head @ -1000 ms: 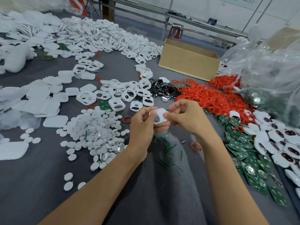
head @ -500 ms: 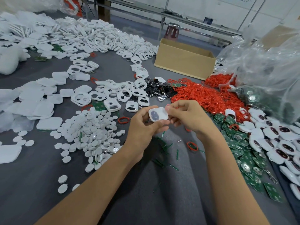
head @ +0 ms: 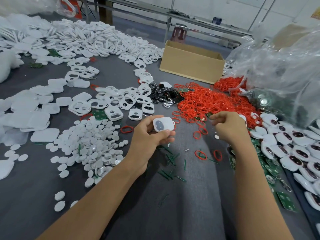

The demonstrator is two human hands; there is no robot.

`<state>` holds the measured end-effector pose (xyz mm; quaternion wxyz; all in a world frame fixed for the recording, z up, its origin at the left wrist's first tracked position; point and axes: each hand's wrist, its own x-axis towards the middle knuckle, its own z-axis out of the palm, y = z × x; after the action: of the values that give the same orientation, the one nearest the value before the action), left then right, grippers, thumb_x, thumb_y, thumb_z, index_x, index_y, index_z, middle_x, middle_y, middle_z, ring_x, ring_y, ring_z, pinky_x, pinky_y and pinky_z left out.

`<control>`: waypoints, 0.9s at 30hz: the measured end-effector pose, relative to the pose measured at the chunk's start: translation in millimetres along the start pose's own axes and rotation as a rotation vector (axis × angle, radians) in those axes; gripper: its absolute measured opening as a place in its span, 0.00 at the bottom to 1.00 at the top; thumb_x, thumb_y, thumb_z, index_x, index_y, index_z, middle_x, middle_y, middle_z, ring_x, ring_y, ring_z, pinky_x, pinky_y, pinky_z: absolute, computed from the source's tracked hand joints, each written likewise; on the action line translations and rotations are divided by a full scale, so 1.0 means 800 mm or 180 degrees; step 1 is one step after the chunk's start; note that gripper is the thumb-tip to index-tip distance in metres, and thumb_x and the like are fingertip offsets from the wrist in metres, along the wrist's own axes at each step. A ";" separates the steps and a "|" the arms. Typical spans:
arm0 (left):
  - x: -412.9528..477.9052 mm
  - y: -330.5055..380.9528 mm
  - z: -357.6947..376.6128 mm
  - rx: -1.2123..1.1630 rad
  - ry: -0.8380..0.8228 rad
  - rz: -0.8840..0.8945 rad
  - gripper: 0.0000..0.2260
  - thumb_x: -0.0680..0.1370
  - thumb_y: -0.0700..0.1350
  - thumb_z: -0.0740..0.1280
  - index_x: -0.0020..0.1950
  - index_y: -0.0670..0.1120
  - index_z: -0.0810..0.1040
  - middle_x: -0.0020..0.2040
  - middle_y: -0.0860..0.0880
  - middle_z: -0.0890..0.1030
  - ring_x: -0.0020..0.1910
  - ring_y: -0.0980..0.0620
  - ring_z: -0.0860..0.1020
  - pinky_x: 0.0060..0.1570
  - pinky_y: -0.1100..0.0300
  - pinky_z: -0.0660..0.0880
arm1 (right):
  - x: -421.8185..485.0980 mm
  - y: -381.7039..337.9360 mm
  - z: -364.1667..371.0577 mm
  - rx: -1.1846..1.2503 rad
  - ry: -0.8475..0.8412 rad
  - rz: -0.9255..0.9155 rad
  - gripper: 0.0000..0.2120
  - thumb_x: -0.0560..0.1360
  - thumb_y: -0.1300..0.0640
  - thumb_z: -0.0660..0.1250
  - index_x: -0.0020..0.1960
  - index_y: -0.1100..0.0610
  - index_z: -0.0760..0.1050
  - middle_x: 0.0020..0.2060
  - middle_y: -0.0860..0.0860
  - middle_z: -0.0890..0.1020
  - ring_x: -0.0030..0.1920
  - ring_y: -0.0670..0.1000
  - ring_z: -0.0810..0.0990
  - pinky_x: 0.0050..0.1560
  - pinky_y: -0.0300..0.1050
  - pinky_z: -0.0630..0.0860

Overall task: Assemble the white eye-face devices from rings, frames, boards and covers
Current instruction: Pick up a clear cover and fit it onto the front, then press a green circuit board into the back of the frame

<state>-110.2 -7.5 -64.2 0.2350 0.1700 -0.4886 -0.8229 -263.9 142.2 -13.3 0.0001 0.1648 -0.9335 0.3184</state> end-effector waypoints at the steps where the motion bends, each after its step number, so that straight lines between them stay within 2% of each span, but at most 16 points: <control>1: 0.000 -0.001 0.000 0.0002 -0.0017 -0.0021 0.17 0.74 0.26 0.67 0.62 0.36 0.74 0.49 0.40 0.81 0.40 0.47 0.84 0.43 0.56 0.82 | 0.000 0.004 -0.001 -0.0035 0.0027 0.0032 0.18 0.70 0.72 0.59 0.51 0.58 0.81 0.46 0.56 0.84 0.51 0.56 0.81 0.54 0.53 0.78; 4: 0.001 -0.002 0.000 0.0021 -0.0075 -0.0068 0.17 0.74 0.26 0.66 0.61 0.37 0.75 0.48 0.40 0.81 0.39 0.48 0.84 0.41 0.57 0.82 | -0.002 0.003 -0.002 -0.0002 0.0251 -0.0123 0.04 0.72 0.62 0.69 0.40 0.57 0.83 0.35 0.55 0.84 0.37 0.52 0.81 0.42 0.45 0.77; 6: 0.002 -0.003 -0.001 0.0043 -0.0092 -0.0101 0.16 0.74 0.26 0.67 0.60 0.38 0.75 0.47 0.40 0.81 0.39 0.48 0.84 0.41 0.58 0.82 | -0.005 -0.005 0.001 0.0097 0.0380 -0.0294 0.14 0.73 0.52 0.72 0.32 0.58 0.80 0.28 0.56 0.81 0.30 0.53 0.79 0.36 0.45 0.74; 7: 0.003 -0.003 -0.002 0.0056 -0.0098 -0.0116 0.16 0.74 0.26 0.67 0.59 0.39 0.76 0.47 0.41 0.82 0.39 0.48 0.84 0.41 0.59 0.81 | -0.005 -0.007 0.003 0.0134 0.0448 -0.0339 0.18 0.74 0.49 0.70 0.31 0.61 0.79 0.26 0.57 0.80 0.30 0.54 0.79 0.35 0.46 0.73; 9: 0.003 -0.003 -0.002 0.0091 -0.0113 -0.0136 0.15 0.74 0.26 0.67 0.58 0.39 0.76 0.48 0.41 0.82 0.39 0.48 0.84 0.40 0.59 0.81 | -0.003 -0.010 0.003 0.0064 0.0582 -0.0331 0.20 0.78 0.51 0.65 0.35 0.65 0.79 0.27 0.59 0.78 0.33 0.58 0.78 0.35 0.49 0.70; 11: 0.003 -0.003 -0.002 0.0099 -0.0135 -0.0133 0.15 0.74 0.26 0.67 0.57 0.40 0.77 0.48 0.41 0.82 0.39 0.47 0.84 0.41 0.59 0.81 | 0.001 -0.005 -0.002 0.0055 0.0730 -0.0150 0.12 0.78 0.59 0.62 0.41 0.63 0.78 0.33 0.58 0.79 0.40 0.60 0.79 0.39 0.49 0.69; 13: 0.003 -0.004 -0.002 0.0107 -0.0149 -0.0132 0.15 0.74 0.26 0.67 0.57 0.39 0.76 0.48 0.41 0.82 0.39 0.47 0.84 0.41 0.58 0.82 | 0.000 0.002 -0.011 0.0142 0.0865 -0.0050 0.05 0.75 0.63 0.65 0.43 0.60 0.79 0.37 0.57 0.81 0.44 0.58 0.80 0.46 0.49 0.75; 14: 0.003 -0.004 -0.002 0.0118 -0.0152 -0.0134 0.15 0.74 0.26 0.67 0.57 0.39 0.77 0.47 0.42 0.83 0.39 0.47 0.84 0.41 0.58 0.82 | -0.002 0.005 -0.017 0.0180 0.0949 -0.0059 0.05 0.74 0.61 0.68 0.40 0.61 0.80 0.35 0.56 0.82 0.41 0.57 0.80 0.47 0.50 0.77; 15: 0.003 -0.004 -0.002 0.0131 -0.0152 -0.0133 0.15 0.74 0.26 0.67 0.57 0.40 0.77 0.47 0.42 0.83 0.39 0.47 0.84 0.41 0.58 0.82 | -0.004 0.008 -0.023 0.0198 0.1063 -0.0071 0.11 0.73 0.55 0.70 0.36 0.61 0.79 0.31 0.56 0.81 0.37 0.57 0.80 0.45 0.51 0.78; 17: 0.002 -0.004 -0.002 0.0181 -0.0161 -0.0131 0.15 0.74 0.26 0.67 0.57 0.39 0.77 0.47 0.42 0.83 0.39 0.47 0.84 0.42 0.58 0.81 | -0.008 0.014 -0.037 0.0117 0.1156 -0.0033 0.21 0.75 0.47 0.67 0.34 0.64 0.78 0.27 0.60 0.79 0.31 0.59 0.78 0.40 0.51 0.77; 18: 0.002 -0.004 -0.002 0.0212 -0.0162 -0.0135 0.15 0.74 0.26 0.67 0.58 0.39 0.77 0.48 0.41 0.83 0.39 0.47 0.84 0.42 0.58 0.81 | -0.009 0.018 -0.043 0.0037 0.1054 0.0015 0.20 0.77 0.48 0.65 0.36 0.63 0.79 0.28 0.61 0.79 0.31 0.60 0.78 0.40 0.52 0.78; 20: 0.002 -0.003 -0.002 0.0252 -0.0166 -0.0135 0.15 0.74 0.27 0.67 0.57 0.40 0.77 0.49 0.41 0.82 0.40 0.47 0.84 0.42 0.58 0.82 | -0.011 0.030 -0.057 -0.0229 0.0594 0.0179 0.07 0.77 0.60 0.63 0.47 0.58 0.80 0.36 0.59 0.82 0.35 0.59 0.80 0.39 0.50 0.78; 22: 0.002 -0.003 -0.002 0.0274 -0.0181 -0.0128 0.14 0.74 0.27 0.67 0.56 0.41 0.77 0.49 0.40 0.82 0.40 0.47 0.84 0.43 0.58 0.82 | -0.017 0.043 -0.069 -0.0677 -0.0041 0.0338 0.15 0.73 0.68 0.61 0.55 0.54 0.78 0.47 0.56 0.83 0.40 0.56 0.80 0.36 0.43 0.73; 23: 0.002 -0.002 -0.002 0.0290 -0.0184 -0.0120 0.14 0.74 0.27 0.67 0.56 0.41 0.77 0.49 0.40 0.82 0.40 0.47 0.84 0.42 0.58 0.82 | -0.019 0.048 -0.074 -0.0867 -0.0301 0.0367 0.15 0.73 0.68 0.63 0.55 0.54 0.79 0.49 0.55 0.83 0.42 0.54 0.79 0.37 0.42 0.73; 25: 0.002 -0.002 -0.001 0.0320 -0.0176 -0.0092 0.14 0.74 0.27 0.67 0.56 0.41 0.77 0.48 0.40 0.82 0.39 0.48 0.84 0.42 0.58 0.82 | -0.027 0.052 -0.081 -0.1049 -0.0662 0.0403 0.11 0.73 0.62 0.71 0.54 0.53 0.79 0.51 0.54 0.83 0.46 0.52 0.79 0.43 0.43 0.74; 27: 0.002 -0.002 -0.001 0.0322 -0.0178 -0.0068 0.14 0.74 0.26 0.67 0.55 0.41 0.77 0.47 0.40 0.82 0.38 0.48 0.84 0.41 0.59 0.82 | -0.032 0.057 -0.083 -0.1158 -0.0960 0.0464 0.15 0.71 0.56 0.75 0.57 0.54 0.79 0.53 0.53 0.82 0.50 0.52 0.78 0.52 0.44 0.73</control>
<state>-111.3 -7.9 -66.2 0.2037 0.1638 -0.5341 -0.8040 -260.3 223.3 10.0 -0.1325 0.1399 -0.9744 0.1160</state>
